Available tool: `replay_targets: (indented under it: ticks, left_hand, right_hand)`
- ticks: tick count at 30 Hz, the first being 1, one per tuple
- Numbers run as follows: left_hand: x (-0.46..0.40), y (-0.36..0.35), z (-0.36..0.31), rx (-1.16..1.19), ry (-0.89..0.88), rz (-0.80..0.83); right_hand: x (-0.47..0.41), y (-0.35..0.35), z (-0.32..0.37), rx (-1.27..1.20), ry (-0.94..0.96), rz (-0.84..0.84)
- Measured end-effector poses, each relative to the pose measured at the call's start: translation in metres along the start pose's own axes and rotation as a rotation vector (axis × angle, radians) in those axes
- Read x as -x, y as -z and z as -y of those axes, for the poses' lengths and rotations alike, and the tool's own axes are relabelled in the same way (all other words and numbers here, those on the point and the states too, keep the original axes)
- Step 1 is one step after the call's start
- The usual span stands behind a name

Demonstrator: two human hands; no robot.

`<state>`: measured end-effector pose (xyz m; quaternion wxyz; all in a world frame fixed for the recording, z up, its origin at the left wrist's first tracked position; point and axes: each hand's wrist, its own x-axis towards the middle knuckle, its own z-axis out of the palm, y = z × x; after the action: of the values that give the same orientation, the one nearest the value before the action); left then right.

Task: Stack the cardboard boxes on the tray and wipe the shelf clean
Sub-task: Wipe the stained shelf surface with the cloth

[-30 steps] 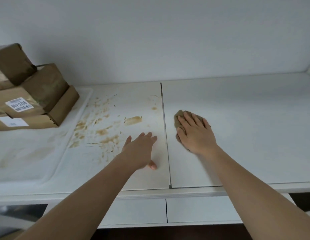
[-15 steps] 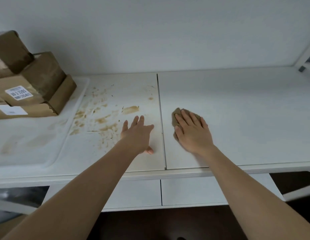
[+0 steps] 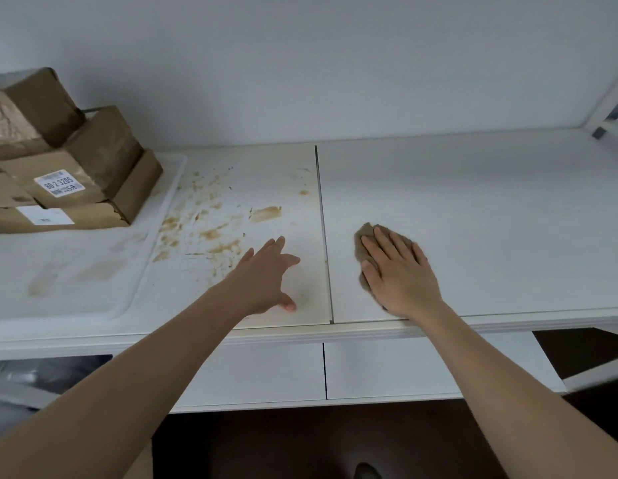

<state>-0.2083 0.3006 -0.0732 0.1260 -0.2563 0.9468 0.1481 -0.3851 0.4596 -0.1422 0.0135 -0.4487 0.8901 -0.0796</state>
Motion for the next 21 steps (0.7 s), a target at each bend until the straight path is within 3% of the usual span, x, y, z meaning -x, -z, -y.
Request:
replay_targets:
  ticks: [3,7,11,14,17,21]
  left_hand:
    - [0.004,0.001,0.0,0.007,0.005,0.003]
    - [-0.001,0.001,-0.011,-0.018,0.001,0.015]
    - [0.001,0.009,-0.02,-0.026,-0.008,0.026]
    - [0.011,0.017,-0.014,0.023,0.004,0.035]
    - [0.018,0.019,0.0,0.048,0.041,0.034]
    - [0.016,0.012,0.012,0.052,0.087,0.013]
  right_hand:
    - [0.002,-0.005,0.031,-0.018,-0.026,0.007]
    - [0.031,-0.009,0.063,-0.055,0.206,0.014]
    - [0.039,-0.004,0.033,-0.04,0.383,0.074]
    - [0.027,-0.001,-0.001,-0.006,0.165,-0.047]
    - [0.015,-0.002,0.0,0.01,-0.115,0.019]
    - [0.019,-0.006,0.053,-0.027,0.035,0.017]
